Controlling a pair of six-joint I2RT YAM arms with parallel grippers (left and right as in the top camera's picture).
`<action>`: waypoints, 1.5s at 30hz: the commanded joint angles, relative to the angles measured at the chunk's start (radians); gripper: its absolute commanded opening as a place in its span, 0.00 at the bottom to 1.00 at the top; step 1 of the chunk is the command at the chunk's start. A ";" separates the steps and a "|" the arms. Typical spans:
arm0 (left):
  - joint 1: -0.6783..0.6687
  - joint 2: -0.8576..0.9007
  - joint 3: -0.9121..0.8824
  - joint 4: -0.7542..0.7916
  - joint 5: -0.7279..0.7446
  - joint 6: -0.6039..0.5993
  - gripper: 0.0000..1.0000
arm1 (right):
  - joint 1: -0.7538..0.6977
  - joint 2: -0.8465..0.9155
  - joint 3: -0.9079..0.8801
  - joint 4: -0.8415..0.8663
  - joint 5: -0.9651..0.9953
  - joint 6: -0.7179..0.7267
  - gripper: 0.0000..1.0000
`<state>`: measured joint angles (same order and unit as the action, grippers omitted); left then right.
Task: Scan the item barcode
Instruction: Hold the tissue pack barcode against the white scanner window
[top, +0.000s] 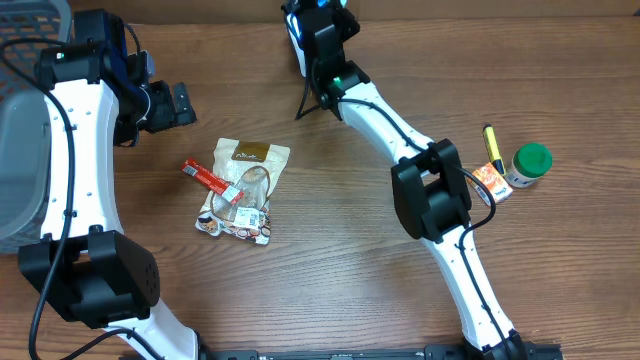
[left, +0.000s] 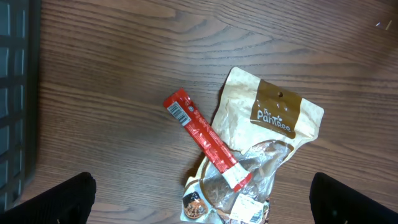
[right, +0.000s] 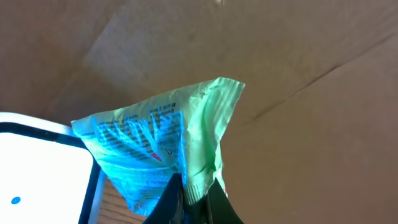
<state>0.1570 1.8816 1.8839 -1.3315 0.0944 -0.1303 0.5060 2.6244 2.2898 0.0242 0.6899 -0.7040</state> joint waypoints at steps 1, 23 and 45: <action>-0.008 -0.005 -0.002 0.002 0.007 0.011 1.00 | 0.004 -0.018 0.008 0.005 0.043 -0.031 0.03; -0.008 -0.005 -0.002 0.002 0.007 0.011 1.00 | 0.087 -0.018 0.008 -0.183 -0.003 -0.026 0.03; -0.008 -0.005 -0.002 0.001 0.007 0.011 1.00 | 0.129 -0.018 0.008 -0.372 -0.064 0.088 0.03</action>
<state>0.1570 1.8816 1.8839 -1.3315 0.0944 -0.1303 0.6212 2.6236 2.2906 -0.3397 0.6842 -0.6418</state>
